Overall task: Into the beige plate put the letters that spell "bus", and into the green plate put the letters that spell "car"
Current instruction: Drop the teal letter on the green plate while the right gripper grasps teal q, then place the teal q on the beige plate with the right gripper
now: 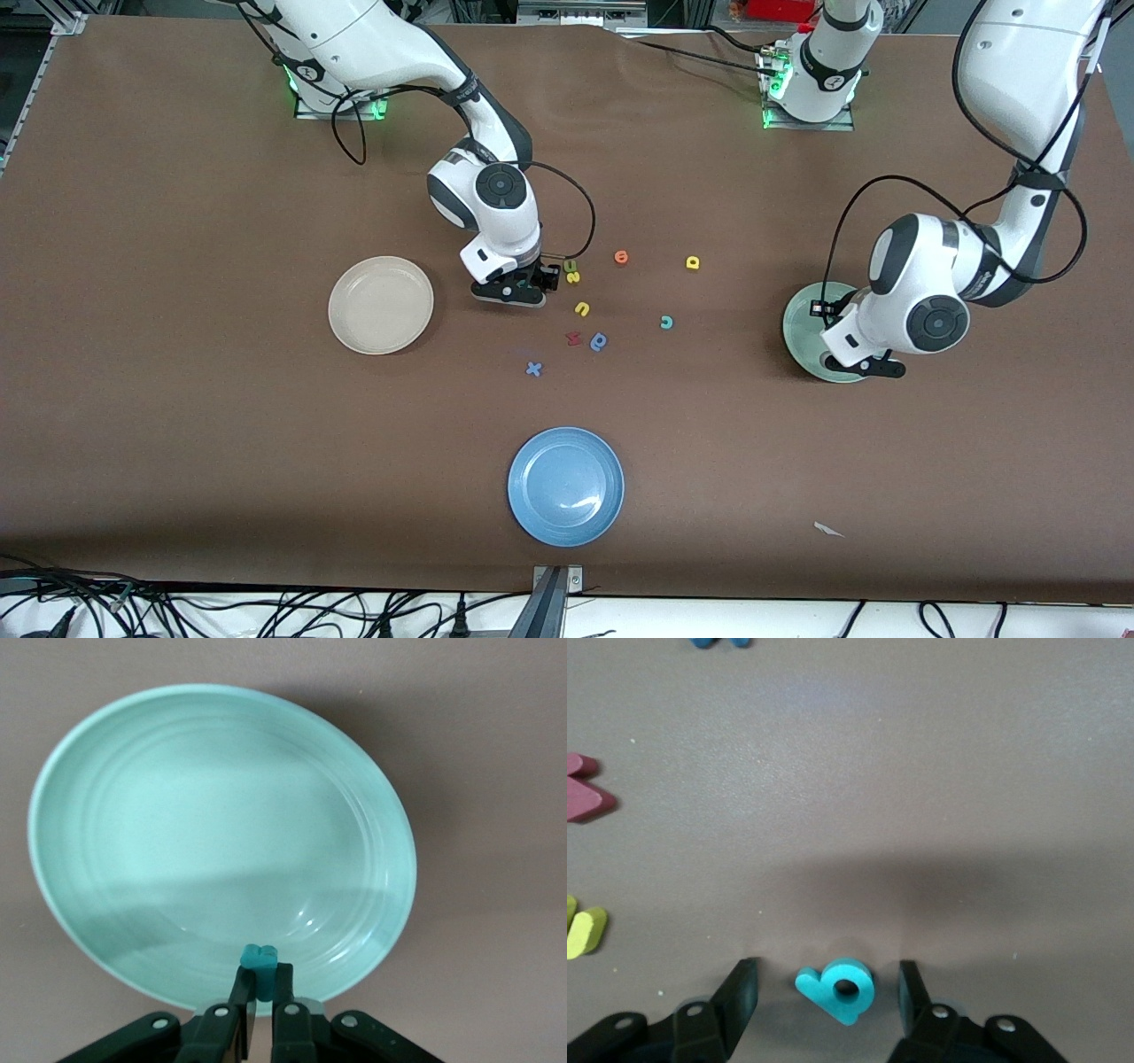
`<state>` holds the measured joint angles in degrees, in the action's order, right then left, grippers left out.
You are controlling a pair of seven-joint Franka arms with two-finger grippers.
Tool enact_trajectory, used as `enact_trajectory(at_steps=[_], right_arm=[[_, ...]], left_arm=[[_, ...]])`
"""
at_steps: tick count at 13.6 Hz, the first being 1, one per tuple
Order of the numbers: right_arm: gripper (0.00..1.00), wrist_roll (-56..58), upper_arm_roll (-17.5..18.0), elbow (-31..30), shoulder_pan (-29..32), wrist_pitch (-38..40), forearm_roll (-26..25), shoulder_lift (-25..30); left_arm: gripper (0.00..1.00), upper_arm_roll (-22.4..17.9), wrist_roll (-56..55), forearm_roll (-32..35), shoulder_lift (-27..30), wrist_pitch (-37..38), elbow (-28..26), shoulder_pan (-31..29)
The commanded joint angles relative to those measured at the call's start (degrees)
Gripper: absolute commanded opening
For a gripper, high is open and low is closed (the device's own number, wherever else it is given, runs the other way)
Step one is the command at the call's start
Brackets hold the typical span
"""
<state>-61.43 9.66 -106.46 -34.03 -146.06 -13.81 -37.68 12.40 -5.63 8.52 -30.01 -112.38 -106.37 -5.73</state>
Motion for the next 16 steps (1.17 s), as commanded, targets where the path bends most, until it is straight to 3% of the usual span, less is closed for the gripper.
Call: enact_trajectory(at_steps=[1,3,5,9,10,12,14,16], right_arm=[[0.67,-1.32,-0.08,0.82,-0.16,-0.80,-1.31,-0.82],[0.61,-1.32,-0.08,0.73,-0.16,-0.80,-1.57,-0.82],[0.52,-1.32,-0.08,0.55,-0.25,-0.80,-2.10,-0.82],[0.35,-1.32,-0.08,0.47,-0.25,-0.80,-2.37,-0.73],[0.31,-1.32,-0.08,0.38,-0.16,-0.80,-2.37,-0.73],[0.19,-1.32,-0.08,0.29,-0.16,-0.72,-2.37,-0.64],[0.10,-1.24,-0.08,0.12,-0.25,-0.37,-2.45,-0.20],[0.10,-1.15,-0.08,-0.67,-0.16,-0.10,-2.45,0.93]], left_arm=[[0.24,0.52,0.88,1.50,-0.13,0.49,0.82,-0.34],[0.42,0.52,0.88,1.50,-0.14,0.58,0.82,-0.34],[0.68,0.61,0.71,1.24,0.30,0.75,0.99,-0.51],[0.69,3.32,-4.46,-0.08,3.11,2.25,2.66,0.19],[0.72,5.08,-6.92,-0.35,3.20,2.25,2.49,0.10],[0.89,8.68,-12.54,-0.52,3.20,2.16,1.96,0.10],[0.92,12.02,-17.29,-2.09,3.29,1.73,0.83,-0.16],[0.96,15.01,-21.86,-2.46,3.29,0.76,-0.67,-0.33]])
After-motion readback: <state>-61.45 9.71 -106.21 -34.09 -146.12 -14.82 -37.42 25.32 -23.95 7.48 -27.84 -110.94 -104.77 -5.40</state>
